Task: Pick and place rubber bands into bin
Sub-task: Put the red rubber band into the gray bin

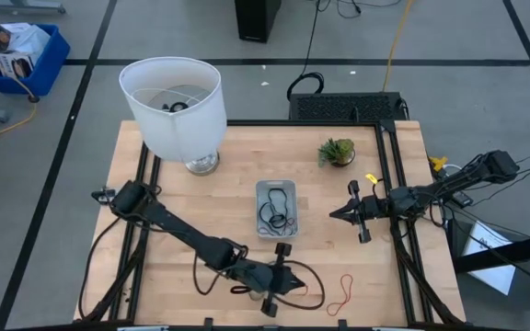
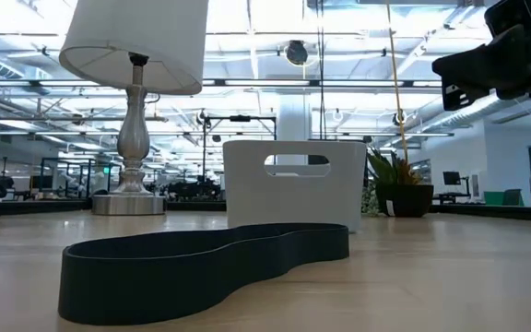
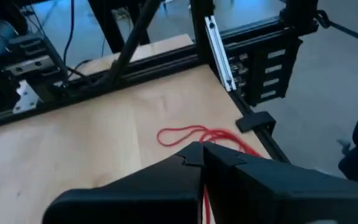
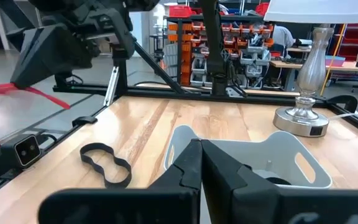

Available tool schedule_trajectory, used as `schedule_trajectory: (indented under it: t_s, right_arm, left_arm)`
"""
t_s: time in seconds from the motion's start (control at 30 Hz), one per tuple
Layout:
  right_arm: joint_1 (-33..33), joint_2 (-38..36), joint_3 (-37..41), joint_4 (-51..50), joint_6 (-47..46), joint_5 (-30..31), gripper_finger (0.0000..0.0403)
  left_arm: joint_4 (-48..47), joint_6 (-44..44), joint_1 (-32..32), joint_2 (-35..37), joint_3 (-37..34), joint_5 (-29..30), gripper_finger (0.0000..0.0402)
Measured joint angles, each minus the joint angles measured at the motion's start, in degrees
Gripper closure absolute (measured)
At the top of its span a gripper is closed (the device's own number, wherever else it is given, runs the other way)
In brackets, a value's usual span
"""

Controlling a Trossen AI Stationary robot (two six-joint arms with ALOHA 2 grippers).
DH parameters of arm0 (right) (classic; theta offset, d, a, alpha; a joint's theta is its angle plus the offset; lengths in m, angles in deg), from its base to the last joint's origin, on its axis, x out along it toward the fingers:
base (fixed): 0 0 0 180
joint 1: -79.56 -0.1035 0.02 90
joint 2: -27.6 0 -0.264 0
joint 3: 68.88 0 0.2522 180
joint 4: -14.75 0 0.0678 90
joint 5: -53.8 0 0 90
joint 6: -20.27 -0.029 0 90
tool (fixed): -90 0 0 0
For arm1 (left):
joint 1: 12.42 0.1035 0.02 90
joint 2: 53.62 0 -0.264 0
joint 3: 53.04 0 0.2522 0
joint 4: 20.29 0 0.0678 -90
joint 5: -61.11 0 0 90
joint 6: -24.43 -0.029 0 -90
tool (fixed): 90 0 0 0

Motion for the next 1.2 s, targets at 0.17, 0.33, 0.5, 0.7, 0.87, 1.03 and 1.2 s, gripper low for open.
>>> schedule_trajectory:
  t_s: [0.17,0.33,0.5,0.7,0.87,1.03,1.2]
  right_arm:
    - [0.0,0.0,0.0,-0.1,0.1,0.0,0.0403]
    - [0.0,0.0,0.0,0.1,0.1,0.0,0.0403]
    - [0.0,0.0,0.0,0.1,0.2,0.0,0.0403]
    - [0.0,0.0,0.0,-0.3,0.2,0.0,0.0403]
    - [0.0,0.0,0.0,-0.3,0.2,0.0,0.0403]
    - [0.0,0.0,0.0,-0.4,-0.2,-0.1,0.0403]
    - [0.0,0.0,0.0,-0.9,-0.2,-0.1,0.0403]
  left_arm:
    - [-2.3,2.5,-0.2,-1.5,-0.1,-0.5,0.0400]
    - [-4.0,2.5,-0.1,-2.1,-0.1,1.8,0.0400]
    - [-3.7,1.8,0.4,-1.7,-0.1,3.1,0.0400]
    - [-4.0,1.3,0.2,-1.7,0.0,3.0,0.0400]
    - [-4.9,-2.1,-0.7,-0.8,-0.1,10.8,0.0400]
    - [-8.4,-6.0,-3.0,4.2,0.0,16.6,0.0400]
    - [-14.7,-7.0,-4.7,10.1,0.0,23.2,0.0401]
